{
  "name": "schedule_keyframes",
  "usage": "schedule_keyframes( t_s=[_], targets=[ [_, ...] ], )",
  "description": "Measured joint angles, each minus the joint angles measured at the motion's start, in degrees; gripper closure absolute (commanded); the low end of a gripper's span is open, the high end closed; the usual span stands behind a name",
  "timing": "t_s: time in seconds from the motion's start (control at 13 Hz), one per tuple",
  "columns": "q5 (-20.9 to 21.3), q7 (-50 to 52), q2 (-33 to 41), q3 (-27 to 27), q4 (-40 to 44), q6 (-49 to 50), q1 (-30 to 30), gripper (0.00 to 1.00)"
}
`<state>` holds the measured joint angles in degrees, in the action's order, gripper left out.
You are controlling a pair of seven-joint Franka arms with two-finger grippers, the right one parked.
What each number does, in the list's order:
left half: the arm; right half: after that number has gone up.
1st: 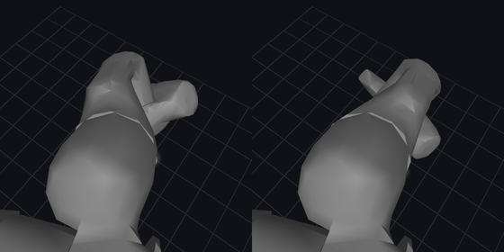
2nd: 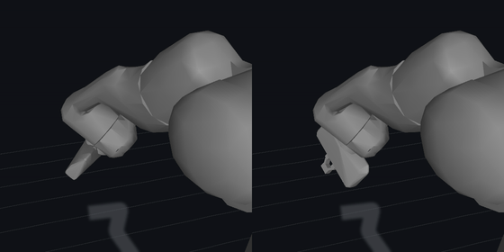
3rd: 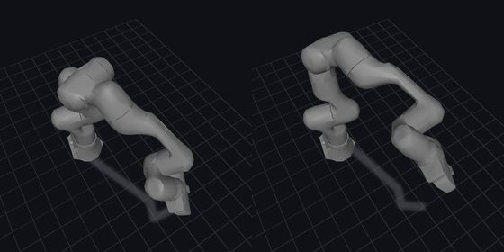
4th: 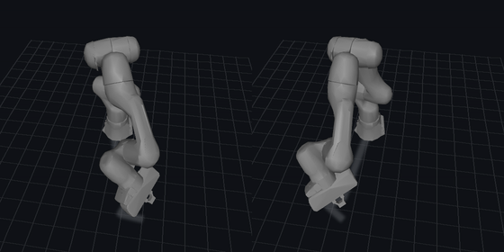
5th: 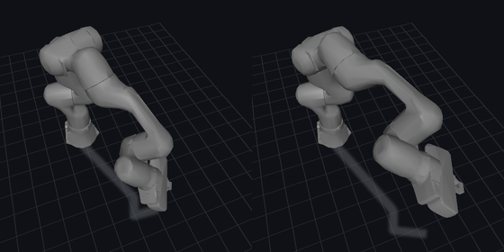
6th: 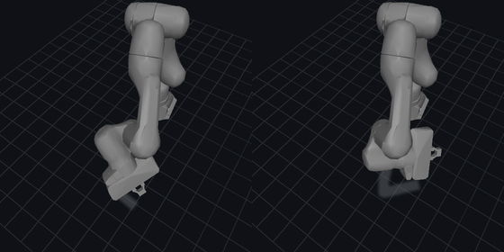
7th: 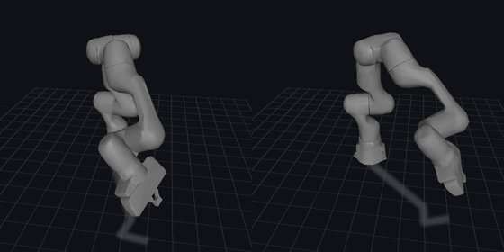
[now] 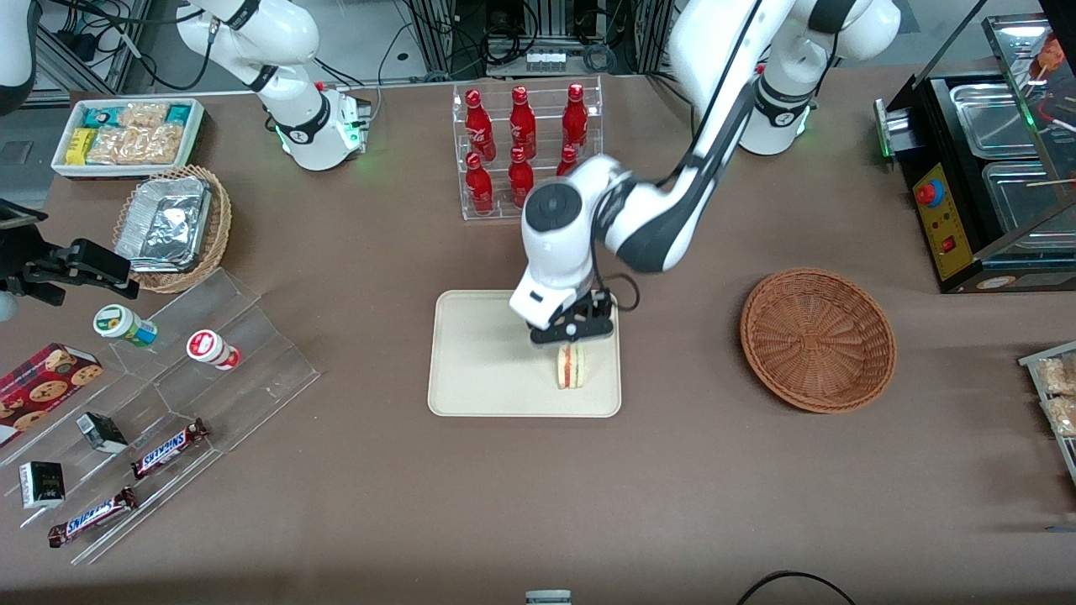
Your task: Place sandwich from basket to tray
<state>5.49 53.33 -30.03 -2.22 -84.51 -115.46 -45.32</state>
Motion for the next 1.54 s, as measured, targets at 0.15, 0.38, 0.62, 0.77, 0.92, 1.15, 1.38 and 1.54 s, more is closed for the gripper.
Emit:
schedule_keyframes(
  t_s=[0.15,0.38,0.62,0.77,0.92,1.15,1.38,1.54],
  targets=[
    [0.01,0.0,6.57,0.01,0.05,6.95,-0.03,0.0],
    [0.17,0.0,15.17,-0.45,-0.05,15.1,0.49,0.0],
    [0.31,-1.69,21.88,-1.1,-0.24,20.24,3.26,0.0],
    [0.39,-4.33,24.83,-1.23,-0.58,22.81,6.24,0.0],
    [0.43,-8.48,26.3,-1.36,-0.9,23.93,9.96,0.0],
    [0.4,-14.07,26.69,-1.54,-1.05,25.46,15.62,0.0],
    [0.25,-19.21,27.86,-1.62,-2.62,25.68,20.36,0.0],
    [0.19,-22.24,29.76,-1.97,-5.75,25.64,22.74,0.0]
  ],
)
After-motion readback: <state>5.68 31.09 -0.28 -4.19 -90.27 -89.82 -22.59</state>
